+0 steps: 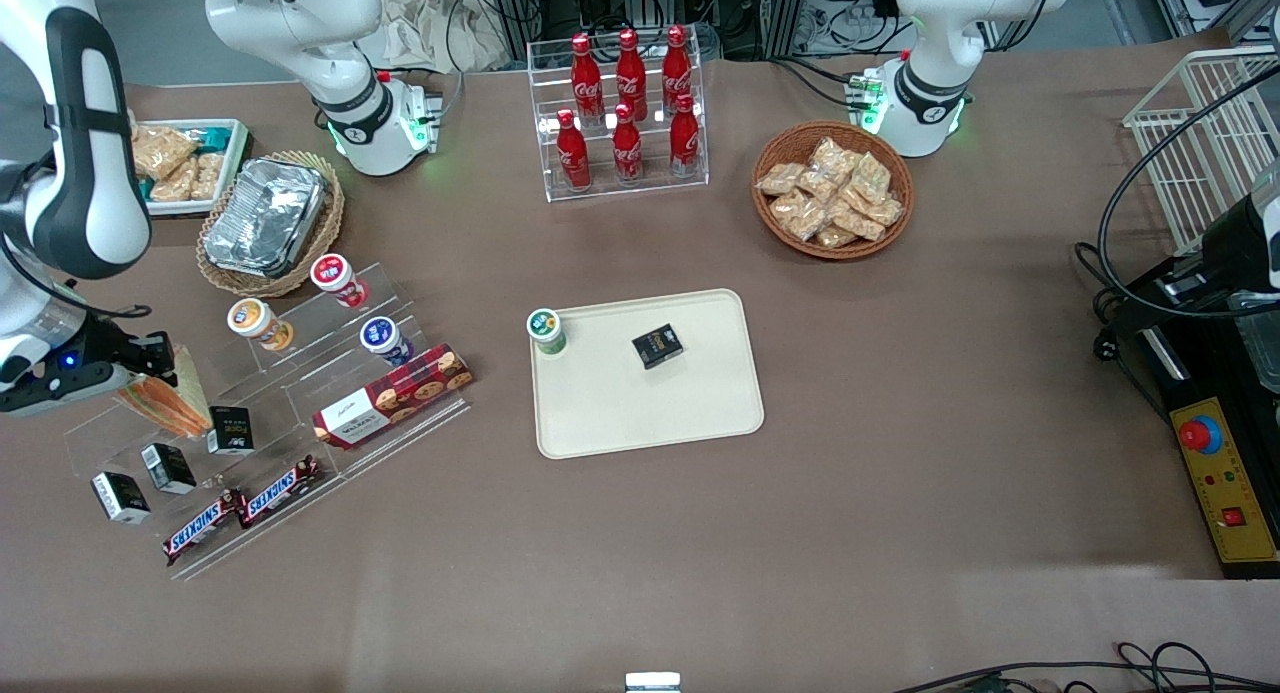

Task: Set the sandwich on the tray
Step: 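Carry the sandwich with the right gripper over the cream tray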

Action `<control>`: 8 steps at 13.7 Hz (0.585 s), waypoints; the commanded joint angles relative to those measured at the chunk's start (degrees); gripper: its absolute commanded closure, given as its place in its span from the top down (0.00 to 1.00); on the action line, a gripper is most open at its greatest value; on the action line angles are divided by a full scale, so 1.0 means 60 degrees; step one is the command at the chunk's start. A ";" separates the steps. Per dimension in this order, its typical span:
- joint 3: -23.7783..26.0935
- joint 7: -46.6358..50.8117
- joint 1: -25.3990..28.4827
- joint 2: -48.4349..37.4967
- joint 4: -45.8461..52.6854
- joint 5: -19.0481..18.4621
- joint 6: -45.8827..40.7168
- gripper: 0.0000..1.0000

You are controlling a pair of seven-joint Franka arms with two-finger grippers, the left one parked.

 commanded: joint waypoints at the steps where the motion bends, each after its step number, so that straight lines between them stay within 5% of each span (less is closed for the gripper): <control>1: 0.0020 -0.0748 0.0730 -0.0838 0.0625 -0.0047 -0.1391 0.00; 8: 0.0020 -0.1572 0.3760 -0.0636 0.2399 -0.0646 -0.2158 0.00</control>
